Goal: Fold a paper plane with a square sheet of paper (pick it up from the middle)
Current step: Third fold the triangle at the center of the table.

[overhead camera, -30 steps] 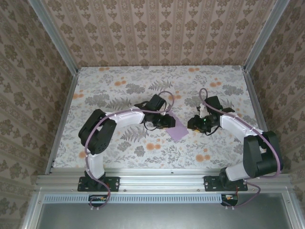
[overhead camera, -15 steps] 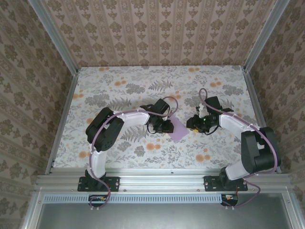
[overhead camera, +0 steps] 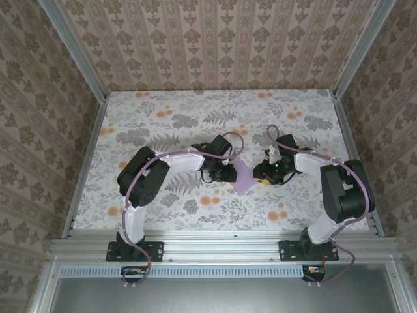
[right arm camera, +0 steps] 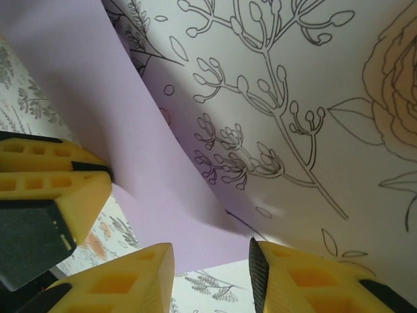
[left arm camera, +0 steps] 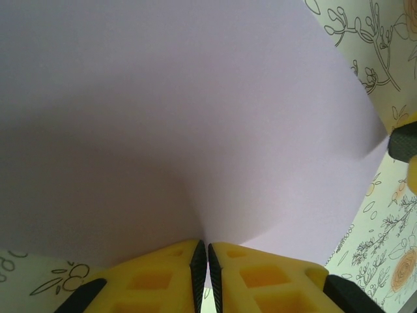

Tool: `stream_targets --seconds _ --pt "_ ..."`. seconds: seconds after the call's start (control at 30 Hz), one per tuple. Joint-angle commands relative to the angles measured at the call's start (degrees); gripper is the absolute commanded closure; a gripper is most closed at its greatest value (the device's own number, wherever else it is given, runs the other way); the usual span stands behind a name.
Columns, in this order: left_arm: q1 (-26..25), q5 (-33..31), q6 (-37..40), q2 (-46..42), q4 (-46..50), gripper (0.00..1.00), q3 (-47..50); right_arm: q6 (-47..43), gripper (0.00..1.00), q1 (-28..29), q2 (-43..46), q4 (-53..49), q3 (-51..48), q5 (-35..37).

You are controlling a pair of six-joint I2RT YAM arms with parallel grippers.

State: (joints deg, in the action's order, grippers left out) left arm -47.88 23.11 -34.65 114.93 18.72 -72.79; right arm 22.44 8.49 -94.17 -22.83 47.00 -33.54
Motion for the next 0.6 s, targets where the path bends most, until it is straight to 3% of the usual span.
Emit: stream_targets --seconds 0.0,0.3,0.57 --pt "0.25 -1.93 1.78 2.12 2.64 0.78 2.28 -1.84 0.61 -0.32 -1.69 0.46 2.04 -1.34" --pt "0.33 -1.49 1.96 2.05 1.98 0.78 3.61 -3.39 0.60 -0.35 -1.98 0.11 3.61 1.97" --pt "0.44 -1.14 1.87 2.01 1.63 0.78 3.47 -4.67 0.61 -0.32 -6.39 0.10 4.74 -1.96"
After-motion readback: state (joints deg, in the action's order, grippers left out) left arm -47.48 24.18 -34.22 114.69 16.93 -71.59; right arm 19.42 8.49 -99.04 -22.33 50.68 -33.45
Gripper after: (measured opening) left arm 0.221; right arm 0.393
